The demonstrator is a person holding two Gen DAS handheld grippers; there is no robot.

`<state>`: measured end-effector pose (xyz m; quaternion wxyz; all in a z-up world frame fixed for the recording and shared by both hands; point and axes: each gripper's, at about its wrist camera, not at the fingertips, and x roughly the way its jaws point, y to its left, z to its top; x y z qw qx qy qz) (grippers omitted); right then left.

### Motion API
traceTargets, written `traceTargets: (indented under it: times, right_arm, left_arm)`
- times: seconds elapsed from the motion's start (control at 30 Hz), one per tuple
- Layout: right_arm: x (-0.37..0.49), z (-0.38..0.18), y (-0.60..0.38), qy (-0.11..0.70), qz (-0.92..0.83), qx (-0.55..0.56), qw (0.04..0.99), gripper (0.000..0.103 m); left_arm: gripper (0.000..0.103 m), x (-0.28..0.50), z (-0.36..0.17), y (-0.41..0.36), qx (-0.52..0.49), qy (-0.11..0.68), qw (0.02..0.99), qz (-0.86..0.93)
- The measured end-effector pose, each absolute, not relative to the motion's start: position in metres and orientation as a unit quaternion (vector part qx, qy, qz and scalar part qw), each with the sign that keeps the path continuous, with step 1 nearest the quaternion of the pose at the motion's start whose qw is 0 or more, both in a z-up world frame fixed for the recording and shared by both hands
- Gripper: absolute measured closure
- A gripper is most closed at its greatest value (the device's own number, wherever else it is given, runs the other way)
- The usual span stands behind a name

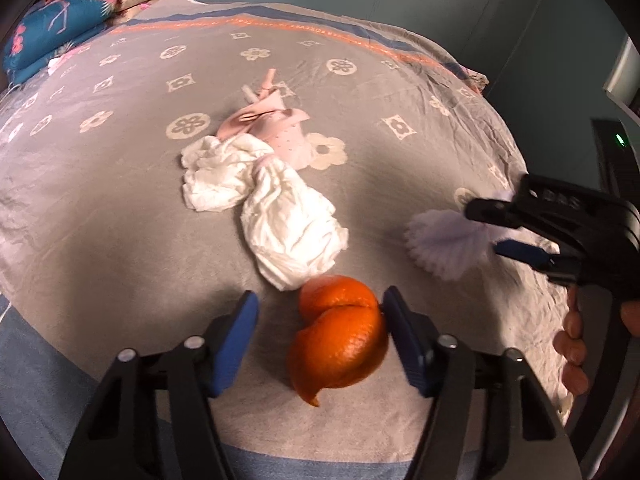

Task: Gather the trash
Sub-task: 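Grasp the tangerine with the left tool while the right tool grasps the lavender foam net, then carry the tangerine and lavender net in both tools over the bin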

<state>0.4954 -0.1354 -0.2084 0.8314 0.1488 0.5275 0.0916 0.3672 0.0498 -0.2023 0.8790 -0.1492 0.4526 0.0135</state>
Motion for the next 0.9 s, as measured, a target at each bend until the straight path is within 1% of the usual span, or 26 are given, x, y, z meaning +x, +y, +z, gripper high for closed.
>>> traceTargets:
  times: [0.03, 0.07, 0.1, 0.17, 0.2, 0.3, 0.33, 0.43, 0.6, 0.63, 0.9]
  right_arm:
    - [0.498, -0.209, -0.133, 0.527, 0.094, 0.149, 0.831, 0.042]
    - [0.499, -0.209, -0.131, 0.528, 0.095, 0.150, 0.831, 0.043]
    - [0.501, -0.210, -0.128, 0.528, 0.096, 0.150, 0.830, 0.044]
    - [0.506, -0.209, -0.121, 0.526, 0.099, 0.145, 0.832, 0.046]
    - [0.508, -0.209, -0.115, 0.523, 0.104, 0.138, 0.835, 0.050]
    - [0.509, -0.207, -0.105, 0.514, 0.116, 0.129, 0.840, 0.061]
    - [0.509, -0.206, -0.102, 0.506, 0.127, 0.125, 0.844, 0.072]
    - [0.504, -0.205, -0.100, 0.486, 0.144, 0.120, 0.854, 0.078]
    - [0.491, -0.199, -0.108, 0.451, 0.191, 0.142, 0.860, 0.081]
    - [0.488, -0.198, -0.111, 0.446, 0.207, 0.148, 0.858, 0.084]
    - [0.465, -0.187, -0.133, 0.427, 0.219, 0.151, 0.865, 0.084]
  left_arm:
    - [0.052, 0.367, -0.202, 0.047, -0.143, 0.451, 0.881, 0.010]
    - [0.055, 0.367, -0.202, 0.044, -0.140, 0.451, 0.881, 0.006]
    - [0.062, 0.367, -0.201, 0.041, -0.137, 0.452, 0.882, -0.001]
    - [0.064, 0.365, -0.200, 0.035, -0.123, 0.450, 0.884, -0.002]
    - [0.066, 0.364, -0.199, 0.033, -0.116, 0.447, 0.887, -0.002]
    - [0.068, 0.362, -0.197, 0.035, -0.128, 0.444, 0.887, -0.006]
    - [0.069, 0.362, -0.196, 0.038, -0.136, 0.445, 0.885, -0.008]
    - [0.070, 0.361, -0.193, 0.045, -0.157, 0.444, 0.882, -0.010]
    - [0.070, 0.356, -0.186, 0.045, -0.168, 0.436, 0.884, -0.020]
    - [0.070, 0.355, -0.184, 0.043, -0.167, 0.433, 0.885, -0.023]
    - [0.070, 0.341, -0.175, 0.029, -0.149, 0.423, 0.893, -0.046]
